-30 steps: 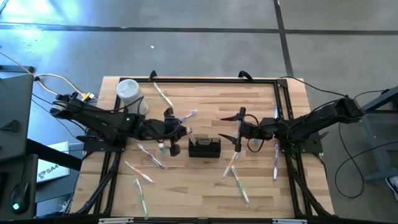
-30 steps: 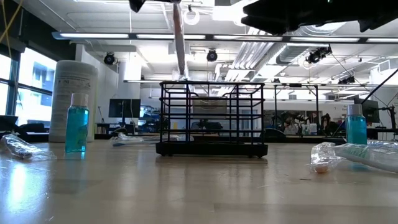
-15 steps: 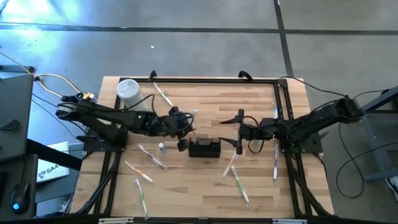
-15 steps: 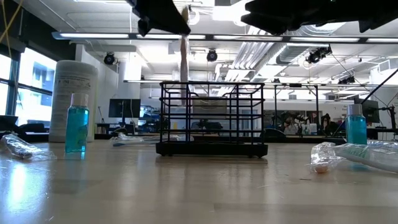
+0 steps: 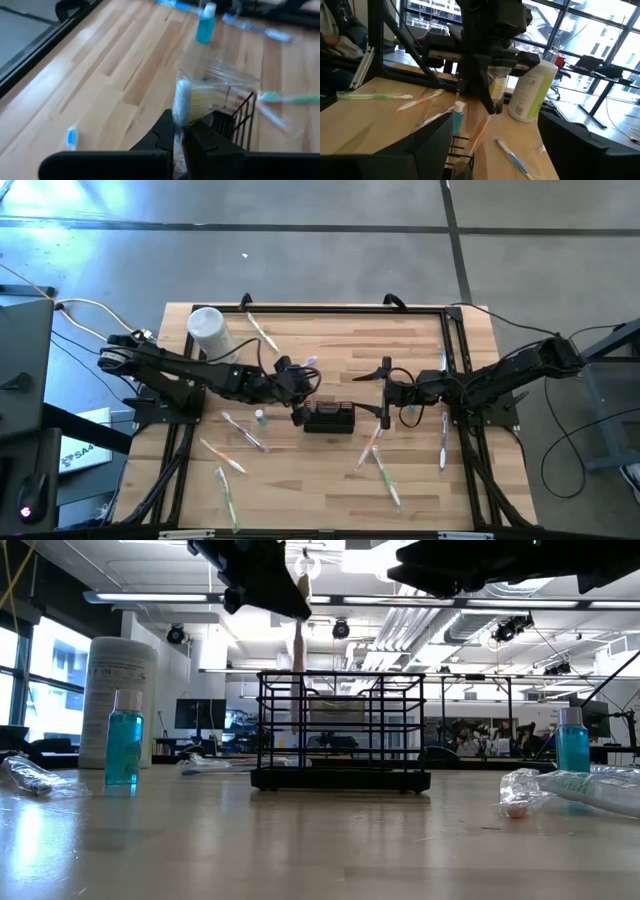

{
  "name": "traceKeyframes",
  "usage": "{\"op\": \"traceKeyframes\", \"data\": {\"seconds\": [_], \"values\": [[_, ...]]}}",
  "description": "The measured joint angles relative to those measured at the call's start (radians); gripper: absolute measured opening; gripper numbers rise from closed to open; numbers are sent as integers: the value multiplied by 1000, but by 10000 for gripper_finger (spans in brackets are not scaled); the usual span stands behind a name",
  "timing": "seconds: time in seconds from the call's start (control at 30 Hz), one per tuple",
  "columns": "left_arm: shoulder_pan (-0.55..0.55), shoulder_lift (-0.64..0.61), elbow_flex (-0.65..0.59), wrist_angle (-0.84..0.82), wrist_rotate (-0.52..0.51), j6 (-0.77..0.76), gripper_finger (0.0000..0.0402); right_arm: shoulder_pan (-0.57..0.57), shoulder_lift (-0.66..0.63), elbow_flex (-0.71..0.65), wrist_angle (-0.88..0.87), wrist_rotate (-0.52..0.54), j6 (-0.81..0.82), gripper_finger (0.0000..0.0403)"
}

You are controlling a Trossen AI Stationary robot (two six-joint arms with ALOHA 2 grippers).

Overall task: Pick & Place toothbrushing station
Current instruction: Put the top orange toothbrush into the mesh organizer

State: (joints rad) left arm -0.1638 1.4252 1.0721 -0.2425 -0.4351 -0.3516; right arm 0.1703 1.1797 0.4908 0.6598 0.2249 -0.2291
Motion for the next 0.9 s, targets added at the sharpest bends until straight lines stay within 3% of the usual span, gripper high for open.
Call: {"op": "traceKeyframes", "data": {"seconds": [0.33,0.9], "values": [[0,-8,-179,243,1,-22,9,0,0,0,-6,0,-3,283],[0,-4,-183,208,55,0,9,0,0,0,3,0,-4,283]]}}
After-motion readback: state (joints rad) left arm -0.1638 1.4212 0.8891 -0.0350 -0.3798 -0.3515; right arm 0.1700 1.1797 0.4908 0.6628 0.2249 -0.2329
